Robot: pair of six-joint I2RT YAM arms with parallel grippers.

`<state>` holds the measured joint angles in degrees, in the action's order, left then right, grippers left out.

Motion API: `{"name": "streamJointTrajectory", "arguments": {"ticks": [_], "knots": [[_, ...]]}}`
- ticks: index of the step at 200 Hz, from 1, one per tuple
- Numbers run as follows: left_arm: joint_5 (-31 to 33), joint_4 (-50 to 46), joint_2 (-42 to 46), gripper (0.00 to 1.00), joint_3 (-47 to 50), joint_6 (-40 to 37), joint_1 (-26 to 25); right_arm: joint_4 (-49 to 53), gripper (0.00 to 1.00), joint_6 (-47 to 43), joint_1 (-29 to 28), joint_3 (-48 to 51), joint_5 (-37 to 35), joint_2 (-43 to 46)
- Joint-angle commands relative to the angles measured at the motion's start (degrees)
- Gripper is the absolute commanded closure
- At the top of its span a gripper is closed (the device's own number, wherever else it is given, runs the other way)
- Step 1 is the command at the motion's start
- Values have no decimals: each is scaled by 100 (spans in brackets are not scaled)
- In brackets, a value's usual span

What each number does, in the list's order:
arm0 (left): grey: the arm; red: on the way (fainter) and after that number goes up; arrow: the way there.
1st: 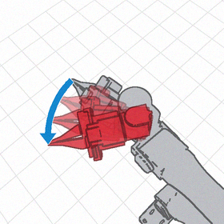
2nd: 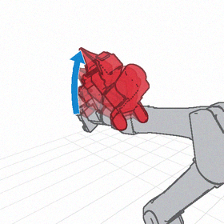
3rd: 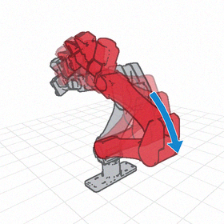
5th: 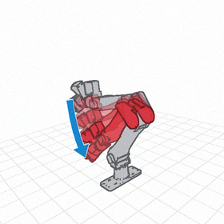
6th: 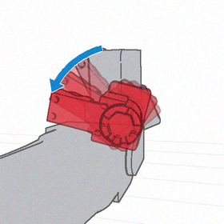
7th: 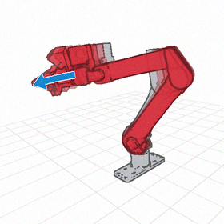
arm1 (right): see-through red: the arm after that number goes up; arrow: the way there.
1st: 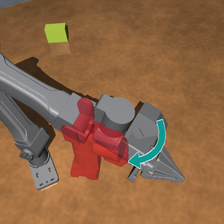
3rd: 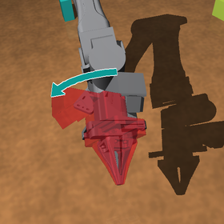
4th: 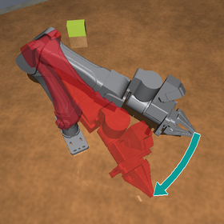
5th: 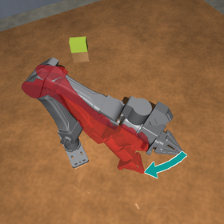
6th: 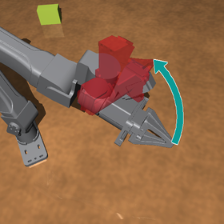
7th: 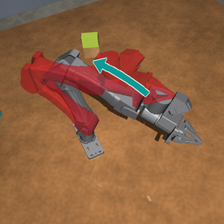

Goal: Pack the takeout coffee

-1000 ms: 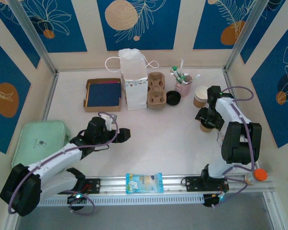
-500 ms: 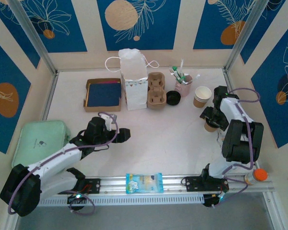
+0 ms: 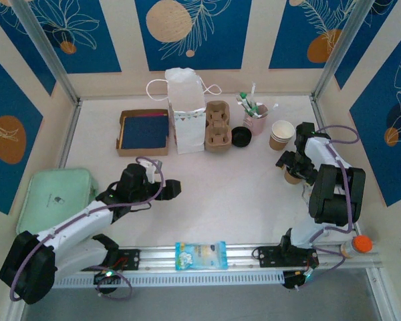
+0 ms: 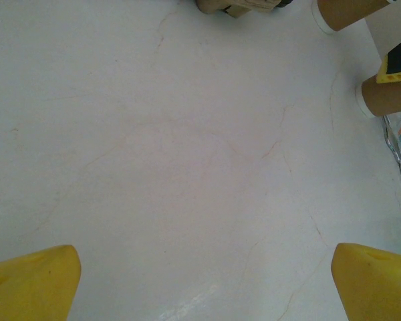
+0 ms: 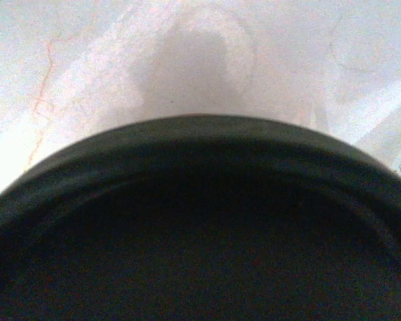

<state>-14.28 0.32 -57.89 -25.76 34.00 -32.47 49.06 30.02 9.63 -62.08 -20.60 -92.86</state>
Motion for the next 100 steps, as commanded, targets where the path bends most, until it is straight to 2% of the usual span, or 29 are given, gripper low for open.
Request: {"name": "streamJointTrajectory", "arguments": {"ticks": [1, 100], "knots": [[55, -128, 111, 4, -144, -146, 63, 95, 1, 83, 4, 12, 9, 127], [136, -235, 208, 3, -149, -192, 65, 424, 1, 232, -4, -137, -205, 478]]}}
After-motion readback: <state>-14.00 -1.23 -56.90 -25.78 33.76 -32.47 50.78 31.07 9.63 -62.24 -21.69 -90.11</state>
